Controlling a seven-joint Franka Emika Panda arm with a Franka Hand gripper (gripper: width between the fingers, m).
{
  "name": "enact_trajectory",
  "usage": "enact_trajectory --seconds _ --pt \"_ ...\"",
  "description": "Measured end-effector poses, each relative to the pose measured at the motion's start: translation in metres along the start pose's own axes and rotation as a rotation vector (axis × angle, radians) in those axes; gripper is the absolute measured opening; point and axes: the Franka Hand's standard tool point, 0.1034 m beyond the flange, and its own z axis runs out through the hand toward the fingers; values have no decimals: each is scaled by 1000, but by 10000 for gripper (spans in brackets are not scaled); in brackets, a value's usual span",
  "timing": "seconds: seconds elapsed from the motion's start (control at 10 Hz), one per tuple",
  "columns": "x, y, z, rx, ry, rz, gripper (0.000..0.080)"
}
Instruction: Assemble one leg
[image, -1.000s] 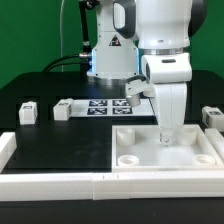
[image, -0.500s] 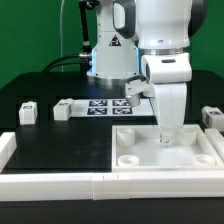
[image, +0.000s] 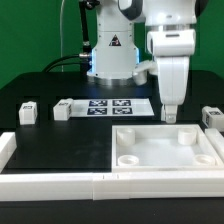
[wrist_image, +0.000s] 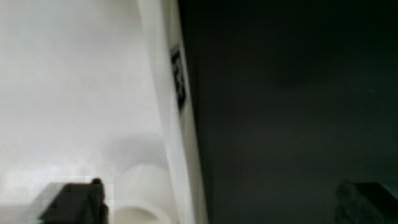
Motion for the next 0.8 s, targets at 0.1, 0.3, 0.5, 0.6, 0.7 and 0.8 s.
enact_trajectory --seconds 0.1,0.3,0.5,0.6,0.7,0.8 --pt "1 -2 -7 -9 -1 6 649" --pt "0 -3 -4 -2 -1 42 649" --pt "0 -3 -4 -1 0 160 648" --pt "0 -3 -4 1 2 287 649" --pt "1 -3 -4 3 5 383 648" --pt "1 -4 -4 -1 11 466 648"
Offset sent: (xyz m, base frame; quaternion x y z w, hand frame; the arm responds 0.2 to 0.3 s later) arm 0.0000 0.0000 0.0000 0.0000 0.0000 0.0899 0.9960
